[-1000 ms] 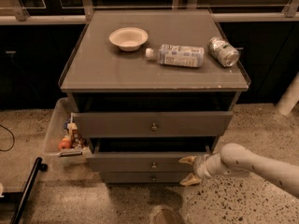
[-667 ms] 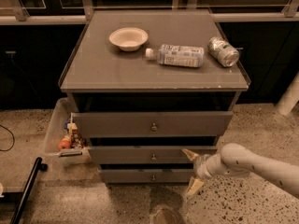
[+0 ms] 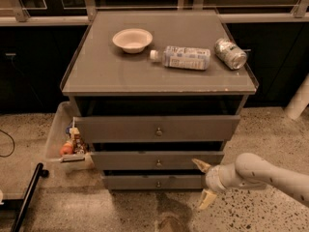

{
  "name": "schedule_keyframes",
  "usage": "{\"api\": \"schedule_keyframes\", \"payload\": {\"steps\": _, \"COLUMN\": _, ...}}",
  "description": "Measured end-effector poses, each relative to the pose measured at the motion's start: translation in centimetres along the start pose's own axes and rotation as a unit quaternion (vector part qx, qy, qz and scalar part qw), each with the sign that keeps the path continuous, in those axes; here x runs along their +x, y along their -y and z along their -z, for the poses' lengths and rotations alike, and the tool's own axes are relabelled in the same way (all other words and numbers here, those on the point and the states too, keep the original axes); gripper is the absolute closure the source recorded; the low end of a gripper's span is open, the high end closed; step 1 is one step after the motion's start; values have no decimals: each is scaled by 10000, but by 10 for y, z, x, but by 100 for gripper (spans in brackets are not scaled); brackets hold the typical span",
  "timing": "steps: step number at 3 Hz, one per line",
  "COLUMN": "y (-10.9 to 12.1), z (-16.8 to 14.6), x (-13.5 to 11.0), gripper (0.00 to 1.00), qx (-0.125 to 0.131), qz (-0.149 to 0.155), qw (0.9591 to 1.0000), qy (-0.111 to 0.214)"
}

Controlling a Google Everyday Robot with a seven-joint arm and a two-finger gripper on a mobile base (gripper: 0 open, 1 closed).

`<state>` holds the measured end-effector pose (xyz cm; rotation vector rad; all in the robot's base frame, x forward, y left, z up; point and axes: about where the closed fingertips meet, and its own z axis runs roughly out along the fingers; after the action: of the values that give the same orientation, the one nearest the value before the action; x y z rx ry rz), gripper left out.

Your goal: Close middle drawer

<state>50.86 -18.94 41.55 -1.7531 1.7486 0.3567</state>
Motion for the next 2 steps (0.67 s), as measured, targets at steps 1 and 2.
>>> {"api": "schedule_keyframes", "payload": {"steps": 1, "y": -23, "z": 39, "x": -7, "gripper": 0, "qx": 63, "qz": 198, "qw": 9998, "qy": -69}}
{"api": "schedule_keyframes", "payload": {"steps": 2, "y": -36, "z": 81, "x": -17, "gripper": 0, "qx": 155, "qz": 384, "qw": 9991, "qy": 7}}
